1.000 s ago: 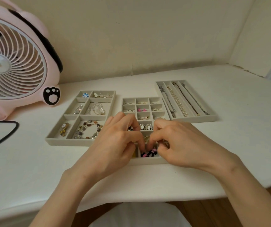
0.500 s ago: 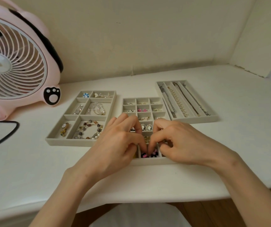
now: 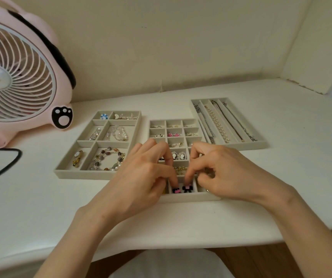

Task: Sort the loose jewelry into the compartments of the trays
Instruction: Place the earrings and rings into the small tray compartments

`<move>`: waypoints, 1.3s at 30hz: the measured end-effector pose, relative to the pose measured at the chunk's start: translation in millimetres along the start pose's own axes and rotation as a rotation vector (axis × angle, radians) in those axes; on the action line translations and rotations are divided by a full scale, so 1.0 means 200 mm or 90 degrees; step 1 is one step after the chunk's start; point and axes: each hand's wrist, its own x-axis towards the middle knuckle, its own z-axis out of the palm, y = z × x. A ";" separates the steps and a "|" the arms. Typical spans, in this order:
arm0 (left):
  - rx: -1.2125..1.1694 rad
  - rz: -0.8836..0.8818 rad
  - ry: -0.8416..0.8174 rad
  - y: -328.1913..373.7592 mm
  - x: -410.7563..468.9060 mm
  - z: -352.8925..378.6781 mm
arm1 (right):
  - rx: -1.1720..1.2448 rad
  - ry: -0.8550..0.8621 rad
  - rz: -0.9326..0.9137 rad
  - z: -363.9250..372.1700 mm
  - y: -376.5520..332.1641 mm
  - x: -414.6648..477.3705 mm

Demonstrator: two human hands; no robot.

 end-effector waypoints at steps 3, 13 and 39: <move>-0.008 -0.003 -0.002 0.00 0.00 0.00 | 0.016 0.025 0.000 0.00 0.01 0.00; -0.070 -0.011 0.015 0.05 0.02 0.01 | 0.060 0.086 0.040 -0.09 0.11 -0.07; -0.001 0.045 -0.056 0.09 0.08 0.09 | -0.026 0.041 0.073 -0.11 0.06 -0.13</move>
